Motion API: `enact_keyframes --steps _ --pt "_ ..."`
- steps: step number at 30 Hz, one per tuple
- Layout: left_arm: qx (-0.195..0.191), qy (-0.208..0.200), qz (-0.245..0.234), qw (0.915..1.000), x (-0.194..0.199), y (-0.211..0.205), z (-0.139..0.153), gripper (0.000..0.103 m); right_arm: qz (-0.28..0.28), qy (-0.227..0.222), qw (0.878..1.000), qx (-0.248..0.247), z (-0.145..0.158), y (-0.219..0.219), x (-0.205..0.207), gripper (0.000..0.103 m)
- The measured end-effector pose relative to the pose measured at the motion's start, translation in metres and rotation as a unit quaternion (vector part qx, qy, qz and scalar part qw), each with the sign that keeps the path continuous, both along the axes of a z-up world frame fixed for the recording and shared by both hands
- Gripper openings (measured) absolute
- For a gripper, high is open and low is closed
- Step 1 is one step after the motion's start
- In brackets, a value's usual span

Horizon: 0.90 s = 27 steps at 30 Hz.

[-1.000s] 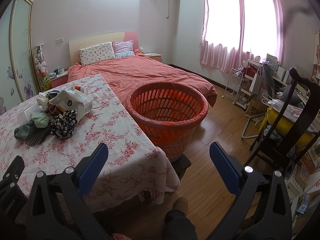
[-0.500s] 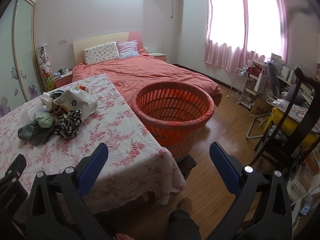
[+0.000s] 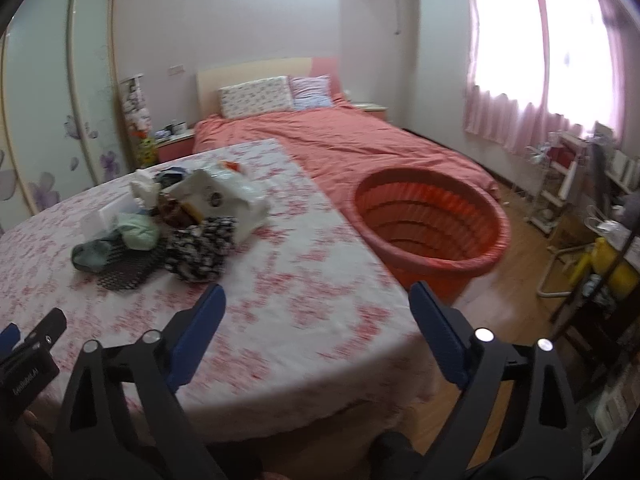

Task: Collect trash
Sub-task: 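Grasp the black floral scrunchie with the right tool while the left tool approaches the clear box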

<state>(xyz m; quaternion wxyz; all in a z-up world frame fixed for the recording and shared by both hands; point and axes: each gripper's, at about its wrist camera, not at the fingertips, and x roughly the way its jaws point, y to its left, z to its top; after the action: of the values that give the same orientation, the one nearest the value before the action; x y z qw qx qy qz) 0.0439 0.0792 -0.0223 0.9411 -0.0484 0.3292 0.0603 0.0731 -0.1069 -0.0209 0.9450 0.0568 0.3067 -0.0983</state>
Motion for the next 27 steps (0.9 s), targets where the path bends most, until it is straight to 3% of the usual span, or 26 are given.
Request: enact_keyframes --steps 9,17,18,19,21,27 --pt "-0.003 -0.001 0.003 1.0000 0.029 0.024 -0.001 0.101 0.063 0.021 0.997 0.042 -0.009 0.035 0.061 0.073" --pt "-0.001 -0.007 0.007 1.0000 0.048 0.038 0.000 0.101 0.071 0.058 0.994 0.066 -0.031 0.049 0.102 0.064" --pt "-0.006 -0.003 0.004 1.0000 0.052 0.040 -0.001 0.101 0.072 0.064 0.993 0.062 -0.034 0.051 0.107 0.052" --pt "-0.013 0.002 0.002 0.9999 0.057 0.043 -0.001 0.101 0.074 0.076 0.993 0.057 -0.039 0.053 0.112 0.031" --pt "-0.019 0.007 -0.001 0.9998 0.064 0.045 -0.002 0.101 0.084 0.087 0.990 0.065 -0.045 0.052 0.115 0.011" --pt "-0.031 0.019 -0.010 0.9993 0.094 0.046 -0.001 0.101 0.074 0.055 0.993 0.078 -0.030 0.030 0.092 0.005"
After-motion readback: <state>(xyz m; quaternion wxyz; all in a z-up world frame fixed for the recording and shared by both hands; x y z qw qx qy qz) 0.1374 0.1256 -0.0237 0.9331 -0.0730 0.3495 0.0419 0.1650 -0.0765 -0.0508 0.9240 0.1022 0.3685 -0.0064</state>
